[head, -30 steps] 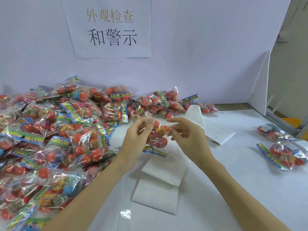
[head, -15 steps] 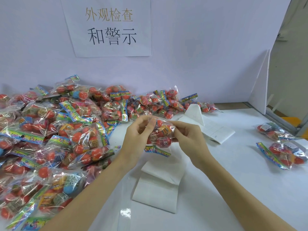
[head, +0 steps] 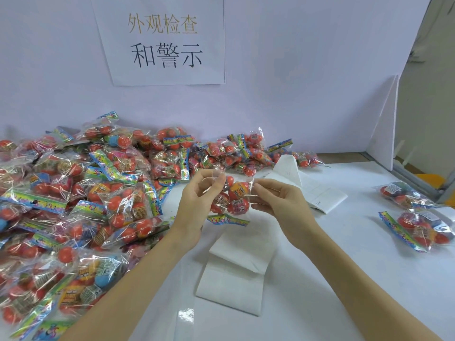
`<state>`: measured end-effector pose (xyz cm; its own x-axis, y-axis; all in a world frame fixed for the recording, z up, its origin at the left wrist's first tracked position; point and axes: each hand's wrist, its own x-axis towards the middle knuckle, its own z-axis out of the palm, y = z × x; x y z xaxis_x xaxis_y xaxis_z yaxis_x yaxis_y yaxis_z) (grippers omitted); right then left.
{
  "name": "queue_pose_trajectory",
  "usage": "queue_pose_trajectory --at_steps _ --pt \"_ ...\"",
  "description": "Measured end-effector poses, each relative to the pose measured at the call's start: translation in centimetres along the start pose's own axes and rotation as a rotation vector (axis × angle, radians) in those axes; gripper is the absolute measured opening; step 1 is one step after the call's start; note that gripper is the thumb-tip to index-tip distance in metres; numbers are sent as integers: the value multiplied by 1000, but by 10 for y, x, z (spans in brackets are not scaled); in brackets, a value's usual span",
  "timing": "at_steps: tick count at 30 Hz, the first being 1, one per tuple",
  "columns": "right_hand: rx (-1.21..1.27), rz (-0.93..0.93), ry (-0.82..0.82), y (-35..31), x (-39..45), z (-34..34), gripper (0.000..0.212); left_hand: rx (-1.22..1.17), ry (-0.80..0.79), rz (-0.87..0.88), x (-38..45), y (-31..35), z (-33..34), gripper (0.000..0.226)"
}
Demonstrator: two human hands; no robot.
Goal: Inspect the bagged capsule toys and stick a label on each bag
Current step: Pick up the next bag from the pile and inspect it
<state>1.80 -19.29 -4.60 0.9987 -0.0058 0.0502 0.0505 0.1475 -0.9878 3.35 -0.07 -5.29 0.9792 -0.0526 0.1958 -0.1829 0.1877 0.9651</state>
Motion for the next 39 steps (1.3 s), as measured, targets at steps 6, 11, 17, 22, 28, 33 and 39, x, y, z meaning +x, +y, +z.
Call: queue_pose_trajectory --at_steps 6,11,17,22,28,33,39 --pt "-135 -175 126 2 0 4 7 36 20 14 -1 -2 2 33" --pt "-126 -167 68 4 -1 7 16 57 4 32 -2 0 3 27" --pt "-56 -52 14 5 1 3 23 62 -30 32 0 1 3 32" --pt "63 78 -7 5 0 2 23 32 -5 -56 2 0 2 40" --pt "-5 -4 184 3 2 2 15 -59 -72 -62 8 -3 -7 25" --pt "9 -54 235 2 3 2 14 -84 -46 -33 7 -6 -5 24" --pt "60 -27 187 1 2 3 15 -191 -96 -28 6 -2 -4 29"
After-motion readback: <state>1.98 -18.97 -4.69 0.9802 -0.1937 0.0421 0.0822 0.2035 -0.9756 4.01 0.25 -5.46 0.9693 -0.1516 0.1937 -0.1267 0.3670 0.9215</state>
